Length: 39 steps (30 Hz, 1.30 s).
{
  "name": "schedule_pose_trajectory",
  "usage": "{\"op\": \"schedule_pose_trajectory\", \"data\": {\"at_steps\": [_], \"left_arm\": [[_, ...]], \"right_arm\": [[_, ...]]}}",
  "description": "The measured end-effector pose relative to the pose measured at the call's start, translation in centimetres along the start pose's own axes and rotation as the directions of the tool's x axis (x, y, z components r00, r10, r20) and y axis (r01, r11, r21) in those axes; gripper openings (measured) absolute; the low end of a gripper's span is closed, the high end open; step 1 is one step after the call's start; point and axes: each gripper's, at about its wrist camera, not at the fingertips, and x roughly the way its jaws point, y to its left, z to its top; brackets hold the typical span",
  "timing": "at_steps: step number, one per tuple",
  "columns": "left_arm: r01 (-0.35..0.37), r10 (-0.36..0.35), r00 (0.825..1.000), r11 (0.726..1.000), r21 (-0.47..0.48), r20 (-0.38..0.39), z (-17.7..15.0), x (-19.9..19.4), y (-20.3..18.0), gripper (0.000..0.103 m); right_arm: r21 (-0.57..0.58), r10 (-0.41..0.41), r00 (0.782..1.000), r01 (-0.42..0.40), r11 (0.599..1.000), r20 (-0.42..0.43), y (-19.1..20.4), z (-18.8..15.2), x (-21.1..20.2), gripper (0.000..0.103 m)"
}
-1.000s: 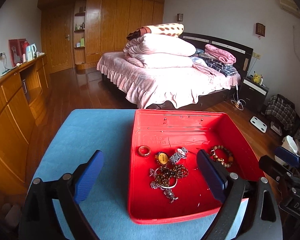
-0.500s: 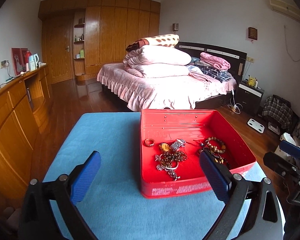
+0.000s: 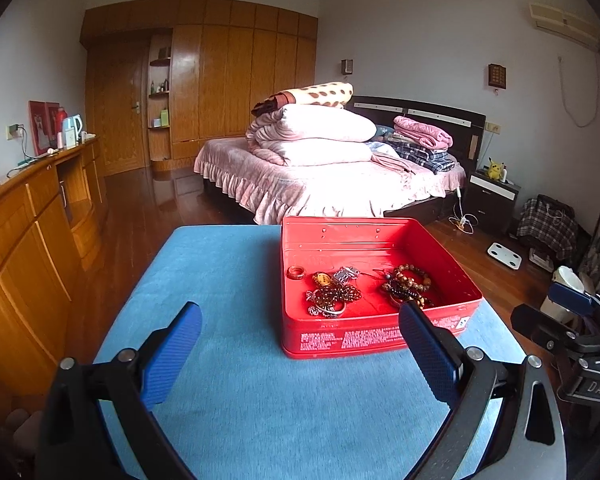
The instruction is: Organize jewelry
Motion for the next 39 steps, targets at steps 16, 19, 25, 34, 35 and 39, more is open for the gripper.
{"op": "schedule_pose_trajectory", "data": {"at_steps": [16, 19, 25, 34, 35, 39], "left_arm": [[-0.012, 0.011, 0.999, 1.0, 0.01, 0.053, -1.0, -3.6, -0.7, 0.097], [-0.015, 0.014, 0.998, 1.0, 0.01, 0.067, -1.0, -4.1, -0.8, 0.097], [-0.031, 0.028, 0.994, 0.999, 0.025, 0.102, -1.2, -5.2, -1.1, 0.097], [-0.029, 0.024, 0.99, 0.999, 0.031, 0.138, -1.4, -6.2, -1.0, 0.097], [-0.028, 0.023, 0.99, 0.999, 0.032, 0.141, -1.4, -6.3, -1.0, 0.097], [-0.028, 0.023, 0.988, 0.999, 0.027, 0.15, -1.4, -6.6, -1.0, 0.097]], "right_arm": [[-0.012, 0.001, 0.998, 0.0, 1.0, 0.058, 0.5, -0.9, -3.1, 0.097], [-0.02, -0.001, 0.998, 0.002, 1.0, 0.07, 0.6, -1.0, -3.6, 0.097], [-0.028, -0.005, 0.996, 0.007, 1.0, 0.095, 0.8, -1.2, -4.5, 0.097], [-0.046, 0.009, 0.991, -0.003, 0.999, 0.135, 1.2, -1.3, -5.8, 0.097], [-0.046, 0.009, 0.99, -0.003, 0.999, 0.138, 1.2, -1.2, -5.9, 0.097], [-0.048, 0.011, 0.989, -0.004, 0.999, 0.144, 1.1, -1.2, -6.2, 0.097]]}}
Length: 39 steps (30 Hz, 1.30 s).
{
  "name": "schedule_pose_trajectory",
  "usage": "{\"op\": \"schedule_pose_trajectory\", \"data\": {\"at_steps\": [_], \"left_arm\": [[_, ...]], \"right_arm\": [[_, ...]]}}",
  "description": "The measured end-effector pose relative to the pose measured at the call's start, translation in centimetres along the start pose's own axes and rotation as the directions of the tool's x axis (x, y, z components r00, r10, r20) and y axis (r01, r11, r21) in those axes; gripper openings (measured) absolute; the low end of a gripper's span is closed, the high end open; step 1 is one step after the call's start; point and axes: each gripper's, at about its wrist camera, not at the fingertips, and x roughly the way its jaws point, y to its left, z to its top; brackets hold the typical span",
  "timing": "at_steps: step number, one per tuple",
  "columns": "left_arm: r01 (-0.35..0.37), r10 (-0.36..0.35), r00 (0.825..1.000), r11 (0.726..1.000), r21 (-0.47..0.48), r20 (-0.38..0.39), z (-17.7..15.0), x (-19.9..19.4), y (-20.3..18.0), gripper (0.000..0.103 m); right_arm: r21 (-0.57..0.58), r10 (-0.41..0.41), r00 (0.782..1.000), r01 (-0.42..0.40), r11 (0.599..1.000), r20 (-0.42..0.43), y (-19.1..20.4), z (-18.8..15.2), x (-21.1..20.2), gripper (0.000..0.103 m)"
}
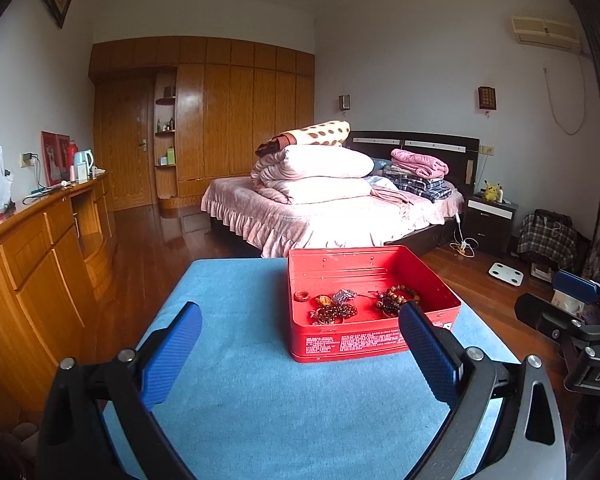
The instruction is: Organize jewelry
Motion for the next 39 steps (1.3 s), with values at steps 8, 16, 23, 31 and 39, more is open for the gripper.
{"op": "schedule_pose_trajectory", "data": {"at_steps": [8, 16, 23, 31, 39], "left_arm": [[-0.001, 0.0, 1.0, 1.0, 0.001, 0.01, -0.05, -0.26, 0.2, 0.097], [-0.001, 0.001, 1.0, 1.0, 0.0, 0.01, -0.04, -0.28, 0.23, 0.097], [-0.003, 0.003, 1.0, 1.0, 0.0, 0.013, 0.04, -0.5, 0.28, 0.097], [-0.006, 0.006, 1.0, 1.0, 0.003, 0.003, 0.3, -0.43, 0.14, 0.097], [-0.009, 0.009, 1.0, 1.0, -0.002, -0.007, 0.45, -0.14, 0.16, 0.097]], "right_arm": [[0.0, 0.004, 1.0, -0.004, 1.0, 0.005, -0.04, -0.05, -0.32, 0.097], [0.0, 0.004, 1.0, -0.004, 1.0, 0.006, -0.07, -0.02, -0.36, 0.097], [-0.001, 0.004, 1.0, -0.004, 1.0, 0.005, -0.01, 0.05, -0.42, 0.097], [-0.002, 0.002, 1.0, -0.002, 1.0, 0.005, 0.01, 0.07, -0.44, 0.097], [-0.002, -0.002, 1.0, 0.002, 1.0, 0.0, -0.12, -0.03, -0.22, 0.097]]}}
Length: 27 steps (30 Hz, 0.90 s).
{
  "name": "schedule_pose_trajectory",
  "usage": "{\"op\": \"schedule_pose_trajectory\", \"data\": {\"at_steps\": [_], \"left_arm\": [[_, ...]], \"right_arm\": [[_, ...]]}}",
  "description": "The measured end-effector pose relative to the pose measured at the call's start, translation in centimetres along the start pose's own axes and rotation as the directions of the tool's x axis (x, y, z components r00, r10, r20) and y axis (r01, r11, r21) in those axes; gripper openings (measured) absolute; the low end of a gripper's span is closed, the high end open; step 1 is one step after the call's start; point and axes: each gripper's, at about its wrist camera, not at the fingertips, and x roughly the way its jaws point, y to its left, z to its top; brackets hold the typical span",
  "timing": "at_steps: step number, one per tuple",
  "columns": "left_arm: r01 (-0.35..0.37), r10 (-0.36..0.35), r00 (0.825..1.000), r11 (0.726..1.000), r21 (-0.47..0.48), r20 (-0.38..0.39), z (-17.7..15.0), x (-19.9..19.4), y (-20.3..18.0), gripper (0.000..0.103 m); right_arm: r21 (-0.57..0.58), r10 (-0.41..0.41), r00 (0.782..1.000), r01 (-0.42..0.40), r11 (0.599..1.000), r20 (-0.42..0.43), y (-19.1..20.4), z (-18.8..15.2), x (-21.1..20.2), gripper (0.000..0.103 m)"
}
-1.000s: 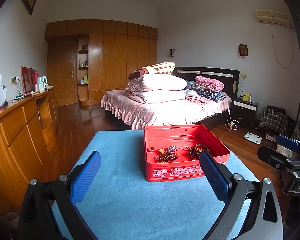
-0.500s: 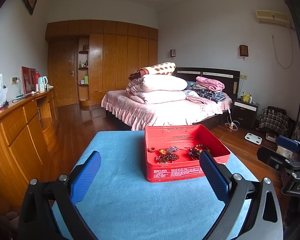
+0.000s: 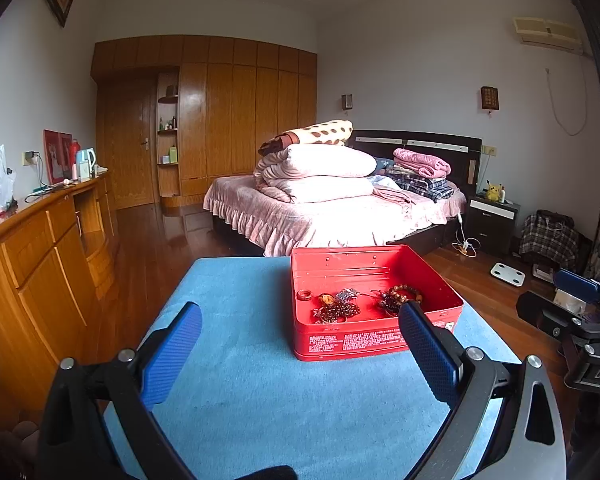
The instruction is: Organize jewelry
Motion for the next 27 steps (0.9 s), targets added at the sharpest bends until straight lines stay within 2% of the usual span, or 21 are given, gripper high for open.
{"op": "schedule_pose_trajectory", "data": {"at_steps": [27], "left_arm": [[0.003, -0.003, 1.0, 1.0, 0.007, -0.005, -0.45, 0.11, 0.14, 0.097]], "right_arm": [[-0.005, -0.002, 1.0, 0.002, 1.0, -0.001, -0.25, -0.31, 0.34, 0.097]]}}
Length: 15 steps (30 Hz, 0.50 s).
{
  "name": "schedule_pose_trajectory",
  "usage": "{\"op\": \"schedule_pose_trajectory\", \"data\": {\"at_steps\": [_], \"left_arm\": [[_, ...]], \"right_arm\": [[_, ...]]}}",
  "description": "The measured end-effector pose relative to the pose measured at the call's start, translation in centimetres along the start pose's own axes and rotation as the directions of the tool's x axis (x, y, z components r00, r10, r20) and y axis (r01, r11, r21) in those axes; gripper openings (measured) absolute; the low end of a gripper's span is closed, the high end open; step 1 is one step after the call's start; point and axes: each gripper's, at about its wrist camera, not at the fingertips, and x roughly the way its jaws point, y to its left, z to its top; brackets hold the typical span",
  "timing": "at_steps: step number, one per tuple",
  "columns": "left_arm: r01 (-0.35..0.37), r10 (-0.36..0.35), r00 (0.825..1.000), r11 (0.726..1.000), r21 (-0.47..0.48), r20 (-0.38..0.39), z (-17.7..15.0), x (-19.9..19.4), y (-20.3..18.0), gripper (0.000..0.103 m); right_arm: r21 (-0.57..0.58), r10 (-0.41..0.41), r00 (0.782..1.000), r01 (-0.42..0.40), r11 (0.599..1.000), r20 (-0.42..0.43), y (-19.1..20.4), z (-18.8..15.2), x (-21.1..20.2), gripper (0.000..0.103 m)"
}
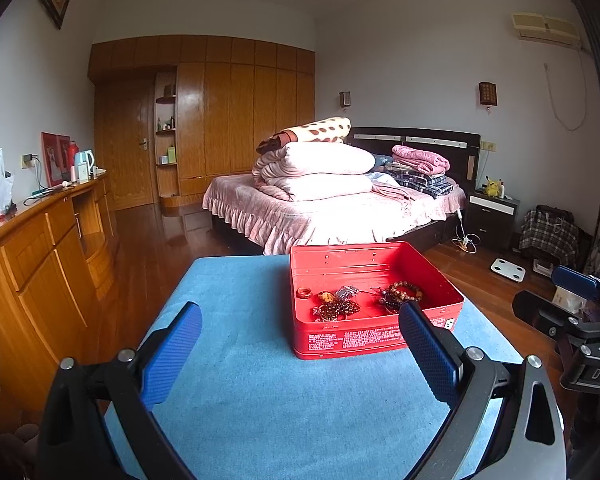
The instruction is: Organize jewelry
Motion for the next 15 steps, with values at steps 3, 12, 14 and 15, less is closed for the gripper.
{"op": "schedule_pose_trajectory", "data": {"at_steps": [3, 12, 14, 15], "left_arm": [[0.0, 0.0, 1.0, 1.0, -0.001, -0.001, 0.04, 0.02, -0.01, 0.097], [0.002, -0.002, 1.0, 1.0, -0.001, 0.0, 0.0, 0.15, -0.12, 0.097], [0.002, -0.002, 1.0, 1.0, -0.001, 0.0, -0.01, 0.14, -0.1, 0.097], [0.001, -0.001, 1.0, 1.0, -0.002, 0.001, -0.01, 0.13, -0.09, 0.097]], "right_arm": [[0.0, 0.0, 1.0, 0.0, 1.0, 0.001, -0.07, -0.08, 0.01, 0.097], [-0.002, 0.0, 1.0, 0.0, 1.0, 0.001, -0.14, -0.08, 0.01, 0.097], [-0.002, -0.002, 1.0, 0.002, 1.0, 0.002, -0.23, -0.14, -0.01, 0.097], [-0.002, -0.001, 1.0, 0.001, 1.0, 0.002, -0.16, -0.13, -0.02, 0.097]]}}
